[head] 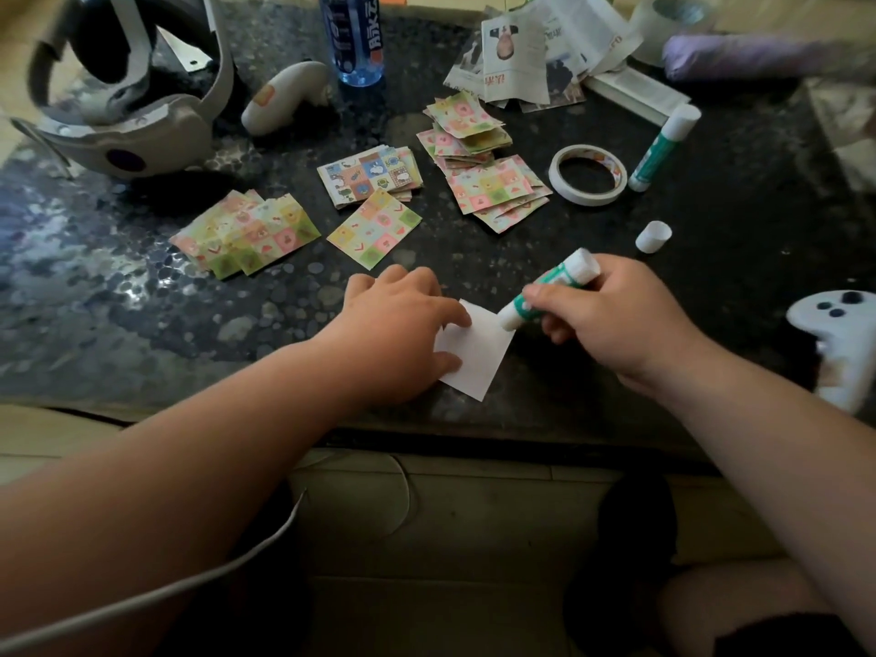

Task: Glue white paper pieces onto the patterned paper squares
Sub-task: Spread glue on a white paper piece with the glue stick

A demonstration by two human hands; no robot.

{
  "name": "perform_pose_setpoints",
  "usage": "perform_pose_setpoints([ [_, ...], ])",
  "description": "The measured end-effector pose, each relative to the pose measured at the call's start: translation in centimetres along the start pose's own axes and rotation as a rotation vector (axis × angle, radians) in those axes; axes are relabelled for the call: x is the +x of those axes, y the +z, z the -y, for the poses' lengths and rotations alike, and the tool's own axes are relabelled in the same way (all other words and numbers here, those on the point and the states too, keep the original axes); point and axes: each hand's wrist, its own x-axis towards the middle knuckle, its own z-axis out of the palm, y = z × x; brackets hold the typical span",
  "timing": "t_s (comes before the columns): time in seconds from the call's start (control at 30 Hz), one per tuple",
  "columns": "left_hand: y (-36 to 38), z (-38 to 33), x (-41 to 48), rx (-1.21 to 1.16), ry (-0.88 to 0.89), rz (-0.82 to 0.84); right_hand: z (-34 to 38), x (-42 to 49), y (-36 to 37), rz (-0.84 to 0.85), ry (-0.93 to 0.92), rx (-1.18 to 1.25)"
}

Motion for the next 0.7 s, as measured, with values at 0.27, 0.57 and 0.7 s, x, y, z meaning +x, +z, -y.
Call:
perform_pose_setpoints([
  [0.27, -0.1, -0.1, -0.2, -0.011, -0.018, 0.034, -0.5, -0.1, 0.7, -0.012, 0.012, -0.094],
  [0.57, 0.1, -0.3, -0.2, -0.013, -0.030, 0.058, 0.2, -0.5, 0.5, 0.032, -0.025, -0.200],
  [0.7, 0.2, -0.3, -0.2, -0.016, -0.035, 0.063, 0.7, -0.9, 0.5, 0.145, -0.032, -0.287],
])
